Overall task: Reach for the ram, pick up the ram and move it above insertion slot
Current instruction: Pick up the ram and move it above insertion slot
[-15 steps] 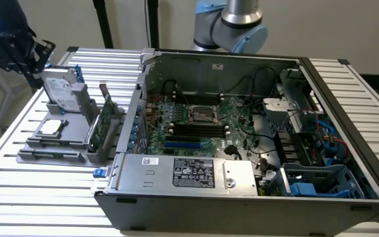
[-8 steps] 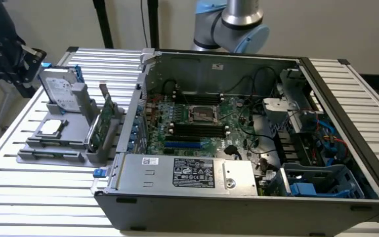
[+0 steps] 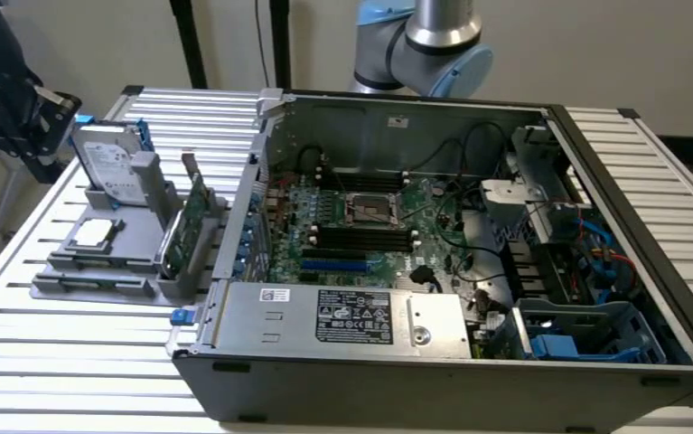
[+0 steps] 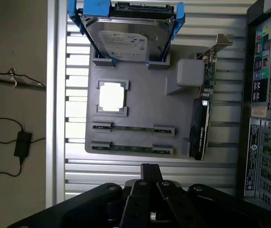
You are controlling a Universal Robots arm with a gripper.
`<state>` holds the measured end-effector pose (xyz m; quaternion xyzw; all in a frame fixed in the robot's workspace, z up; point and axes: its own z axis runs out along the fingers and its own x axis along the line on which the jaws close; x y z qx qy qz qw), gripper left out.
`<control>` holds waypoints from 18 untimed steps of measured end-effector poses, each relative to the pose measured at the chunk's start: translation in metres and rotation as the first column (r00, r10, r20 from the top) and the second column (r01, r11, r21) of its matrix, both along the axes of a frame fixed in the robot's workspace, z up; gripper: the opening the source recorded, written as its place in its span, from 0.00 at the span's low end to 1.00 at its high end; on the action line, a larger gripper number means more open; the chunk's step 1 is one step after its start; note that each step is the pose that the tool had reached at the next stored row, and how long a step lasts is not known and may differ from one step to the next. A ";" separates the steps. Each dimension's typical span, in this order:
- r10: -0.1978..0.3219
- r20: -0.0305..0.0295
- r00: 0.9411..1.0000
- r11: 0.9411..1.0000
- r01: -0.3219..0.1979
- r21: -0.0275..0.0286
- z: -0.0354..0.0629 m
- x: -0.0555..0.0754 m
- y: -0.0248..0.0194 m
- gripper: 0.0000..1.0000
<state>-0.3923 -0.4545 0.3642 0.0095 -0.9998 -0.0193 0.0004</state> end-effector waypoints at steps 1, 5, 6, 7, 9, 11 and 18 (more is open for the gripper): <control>0.000 0.000 1.000 1.000 0.000 0.000 0.0000 0.000 0.0000 0.11; 0.000 0.000 1.000 1.000 0.000 0.000 0.0000 0.000 0.0000 0.11; 0.000 0.000 1.000 1.000 0.000 0.000 0.0000 0.000 0.0000 0.11; 0.000 0.000 1.000 1.000 0.000 0.000 0.0000 0.000 0.0000 0.11; 0.000 0.000 1.000 1.000 0.000 0.000 0.0000 0.000 0.0000 0.11; 0.009 0.000 1.000 1.000 -0.009 0.000 0.0001 0.000 0.0000 0.11; 0.136 0.000 0.991 0.991 -0.136 0.000 0.0000 0.000 0.0000 0.11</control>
